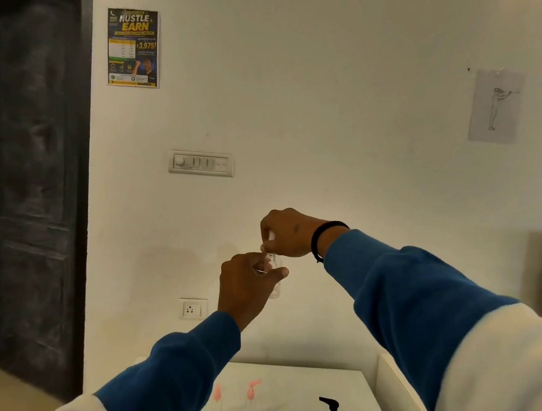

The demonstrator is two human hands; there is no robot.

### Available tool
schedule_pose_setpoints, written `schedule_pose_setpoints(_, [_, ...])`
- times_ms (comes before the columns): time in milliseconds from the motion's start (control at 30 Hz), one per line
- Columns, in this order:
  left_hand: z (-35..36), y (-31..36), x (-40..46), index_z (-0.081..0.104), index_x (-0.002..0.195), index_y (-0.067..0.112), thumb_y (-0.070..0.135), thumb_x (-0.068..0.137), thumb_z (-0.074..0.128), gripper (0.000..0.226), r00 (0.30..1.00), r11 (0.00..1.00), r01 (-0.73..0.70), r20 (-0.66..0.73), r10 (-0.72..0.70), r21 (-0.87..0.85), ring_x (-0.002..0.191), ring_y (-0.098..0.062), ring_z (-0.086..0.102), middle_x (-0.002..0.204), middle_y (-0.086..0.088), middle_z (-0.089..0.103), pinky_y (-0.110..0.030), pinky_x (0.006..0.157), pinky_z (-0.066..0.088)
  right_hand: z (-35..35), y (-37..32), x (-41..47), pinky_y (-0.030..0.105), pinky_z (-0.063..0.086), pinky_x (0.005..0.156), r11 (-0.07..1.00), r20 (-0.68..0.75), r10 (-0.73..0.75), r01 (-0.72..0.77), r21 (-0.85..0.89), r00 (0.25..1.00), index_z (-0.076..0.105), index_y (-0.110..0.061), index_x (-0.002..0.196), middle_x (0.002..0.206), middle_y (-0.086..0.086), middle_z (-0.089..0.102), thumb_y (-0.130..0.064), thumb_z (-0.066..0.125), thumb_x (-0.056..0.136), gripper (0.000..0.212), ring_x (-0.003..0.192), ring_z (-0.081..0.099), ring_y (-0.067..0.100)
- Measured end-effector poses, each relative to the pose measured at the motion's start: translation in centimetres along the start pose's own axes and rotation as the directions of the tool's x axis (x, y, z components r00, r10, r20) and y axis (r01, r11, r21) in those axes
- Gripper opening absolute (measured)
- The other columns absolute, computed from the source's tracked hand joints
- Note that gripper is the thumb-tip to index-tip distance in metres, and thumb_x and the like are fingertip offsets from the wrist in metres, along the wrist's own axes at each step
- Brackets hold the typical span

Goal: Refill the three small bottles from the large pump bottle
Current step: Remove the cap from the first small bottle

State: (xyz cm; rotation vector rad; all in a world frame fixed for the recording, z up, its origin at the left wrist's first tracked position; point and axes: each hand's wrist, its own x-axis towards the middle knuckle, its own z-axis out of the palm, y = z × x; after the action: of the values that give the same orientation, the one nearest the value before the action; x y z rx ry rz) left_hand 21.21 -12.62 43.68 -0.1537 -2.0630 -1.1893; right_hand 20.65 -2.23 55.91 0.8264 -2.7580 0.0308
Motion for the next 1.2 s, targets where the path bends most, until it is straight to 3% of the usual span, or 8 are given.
schedule_pose_setpoints(133, [-0.1,-0.5,-0.2,0.063,0.080,0.024,0.039,0.081,0.083,0.024,1.000,1.000,0.026,0.015,-0.026,0.018,0.063,0.001,0.056,0.071,0.015,0.061,-0.006,0.061,0.034,-0.3,-0.2,-0.5,0.028,0.044,0.085,0.999,0.070,-0.042,0.040,0.028,0.997,0.066,-0.017,0.119,0.118,-0.005,0.050,-0.016,0.068,0.095,0.024,0.103,0.051,0.016])
schedule_pose_setpoints(333, [0.0,-0.8,0.0,0.061,0.075,0.023,0.041,0.081,0.082,0.028,1.000,0.999,0.029,-0.001,-0.029,0.023,0.059,-0.001,0.055,0.066,0.017,0.059,-0.007,0.059,0.034,0.3,-0.1,-0.3,0.035,0.052,0.088,0.999,-0.058,0.021,-0.022,-0.028,0.998,0.058,-0.009,0.123,0.117,0.003,0.060,-0.050,0.063,0.098,0.049,0.105,0.059,0.023])
schedule_pose_setpoints(500, [0.2,-0.5,0.1,0.064,0.076,0.021,0.040,0.081,0.082,0.027,1.000,1.000,0.027,-0.005,-0.027,0.007,0.060,-0.002,0.054,0.065,0.016,0.059,-0.008,0.059,0.034,0.6,0.2,0.2,0.031,0.050,0.080,1.000,-0.056,0.028,-0.027,0.010,0.998,0.060,-0.010,0.104,0.118,0.010,0.064,-0.035,0.067,0.098,0.027,0.098,0.060,0.023])
schedule_pose_setpoints(633, [0.3,-0.6,0.1,0.067,0.085,0.022,0.042,0.082,0.081,0.024,0.999,0.999,0.041,0.011,-0.041,-0.003,0.067,-0.004,0.058,0.075,0.014,0.064,-0.005,0.062,0.033,0.3,0.1,-0.1,0.028,0.046,0.082,0.999,0.008,-0.009,0.008,0.032,1.000,0.068,-0.014,0.113,0.123,0.001,0.059,-0.019,0.070,0.094,0.020,0.101,0.054,0.018])
schedule_pose_setpoints(833, [0.3,-0.7,0.0,0.064,0.084,0.025,0.044,0.082,0.081,0.026,0.999,0.999,0.031,0.003,-0.032,0.030,0.063,0.001,0.057,0.076,0.014,0.063,-0.003,0.060,0.032,0.8,0.5,0.0,0.032,0.045,0.078,0.998,-0.119,0.059,-0.058,0.017,0.991,0.057,-0.011,0.121,0.112,0.004,0.056,-0.055,0.062,0.096,0.050,0.096,0.054,0.021])
schedule_pose_setpoints(933, [0.2,-0.6,0.0,0.063,0.080,0.025,0.042,0.081,0.082,0.025,1.000,0.999,0.030,0.003,-0.030,0.028,0.062,-0.002,0.056,0.071,0.015,0.061,-0.005,0.058,0.033,1.1,0.7,0.3,0.031,0.045,0.074,0.997,-0.103,0.068,-0.065,0.032,0.992,0.055,-0.010,0.103,0.104,0.007,0.059,-0.047,0.062,0.099,0.038,0.090,0.056,0.023])
schedule_pose_setpoints(1133, [0.4,-1.1,-0.1,0.066,0.084,0.023,0.042,0.081,0.082,0.024,0.999,0.999,0.033,0.010,-0.034,0.031,0.067,-0.005,0.058,0.077,0.012,0.064,-0.006,0.061,0.034,0.8,0.5,-0.1,0.029,0.044,0.080,0.998,0.006,0.004,-0.004,0.066,1.000,0.063,-0.015,0.113,0.114,0.000,0.058,-0.020,0.063,0.097,0.017,0.099,0.055,0.020])
schedule_pose_setpoints(1200, [0.5,-1.4,-0.1,0.071,0.090,0.019,0.042,0.081,0.081,0.027,0.999,0.998,0.039,0.001,-0.039,0.041,0.069,-0.005,0.058,0.080,0.012,0.065,-0.004,0.061,0.032,0.8,0.4,-0.1,0.030,0.045,0.083,0.997,0.047,-0.001,-0.003,0.079,0.999,0.059,-0.019,0.121,0.117,-0.002,0.052,-0.023,0.067,0.095,0.028,0.103,0.053,0.020])
